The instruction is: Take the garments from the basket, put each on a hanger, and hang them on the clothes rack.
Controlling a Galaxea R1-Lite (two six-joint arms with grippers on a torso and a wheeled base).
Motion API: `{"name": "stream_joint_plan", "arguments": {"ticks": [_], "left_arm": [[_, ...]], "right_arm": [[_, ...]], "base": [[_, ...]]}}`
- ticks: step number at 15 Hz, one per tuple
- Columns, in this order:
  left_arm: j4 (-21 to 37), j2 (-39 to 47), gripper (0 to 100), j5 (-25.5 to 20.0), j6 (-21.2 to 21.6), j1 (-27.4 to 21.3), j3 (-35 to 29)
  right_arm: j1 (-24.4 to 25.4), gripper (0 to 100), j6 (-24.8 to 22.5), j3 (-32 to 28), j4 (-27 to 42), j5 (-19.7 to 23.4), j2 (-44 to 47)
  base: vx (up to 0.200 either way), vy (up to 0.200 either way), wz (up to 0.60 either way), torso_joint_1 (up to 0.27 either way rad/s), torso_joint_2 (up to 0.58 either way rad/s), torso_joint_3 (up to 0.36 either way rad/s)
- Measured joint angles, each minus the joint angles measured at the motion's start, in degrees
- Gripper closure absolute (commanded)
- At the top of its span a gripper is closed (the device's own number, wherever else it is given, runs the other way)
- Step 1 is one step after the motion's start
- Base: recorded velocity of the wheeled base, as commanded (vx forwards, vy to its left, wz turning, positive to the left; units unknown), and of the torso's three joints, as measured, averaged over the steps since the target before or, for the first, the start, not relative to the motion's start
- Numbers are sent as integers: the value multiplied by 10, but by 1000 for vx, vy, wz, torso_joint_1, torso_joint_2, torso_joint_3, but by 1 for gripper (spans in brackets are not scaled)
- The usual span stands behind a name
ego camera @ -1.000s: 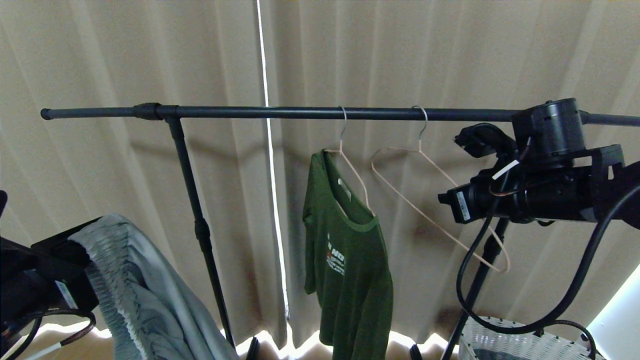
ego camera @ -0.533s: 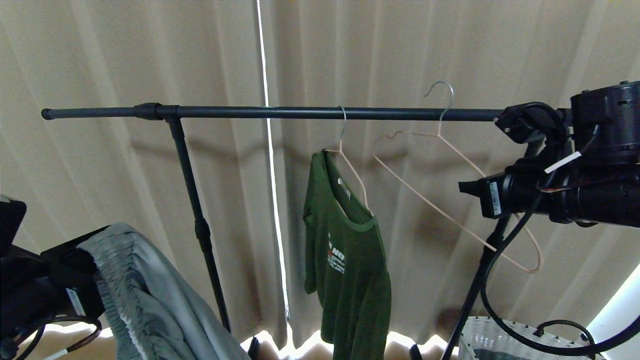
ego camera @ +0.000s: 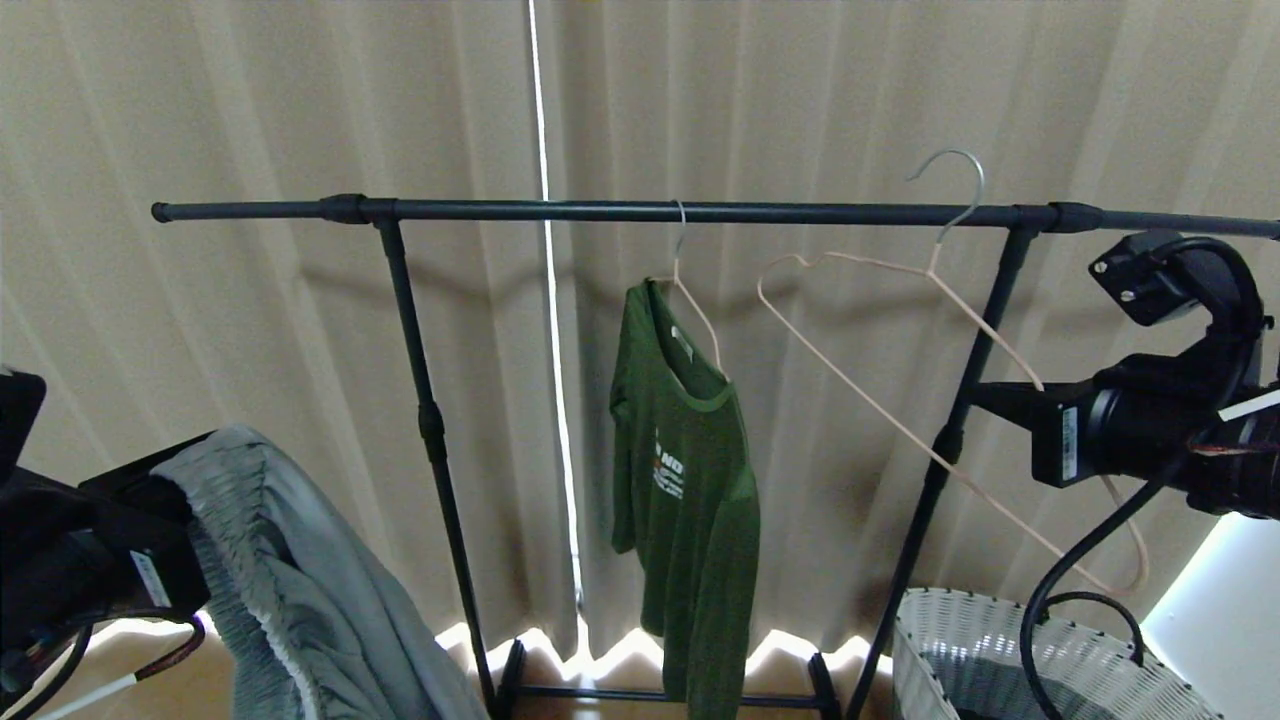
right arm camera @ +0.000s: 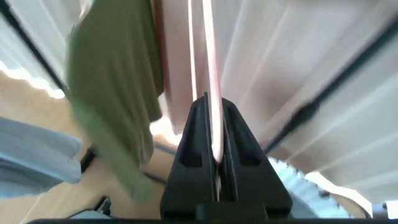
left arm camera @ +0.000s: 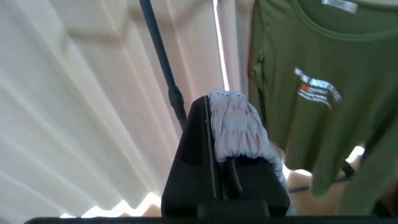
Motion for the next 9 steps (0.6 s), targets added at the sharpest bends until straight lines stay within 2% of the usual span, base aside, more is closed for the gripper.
{"name": "stream_joint_plan", "arguments": {"ticks": [2,5,7,9], "left_arm": [[0,11,100,1,0,0,-9],[4,34,100,13,9,6,-30],[5,56,100,54,40,9,-61],[32,84,100,99,57,8,-106]], "right_arm": [[0,100,0,30,-24,1,-17],[1,100,1,78,-77,10,-35],[3,100,1,113,-153,54,-41],[4,100,1,141,-193,111,-41]], "base": [[-200,0,0,2,0,2],[0,0,0,0,0,0],[0,0,0,0,0,0],[0,0,0,0,0,0]]}}
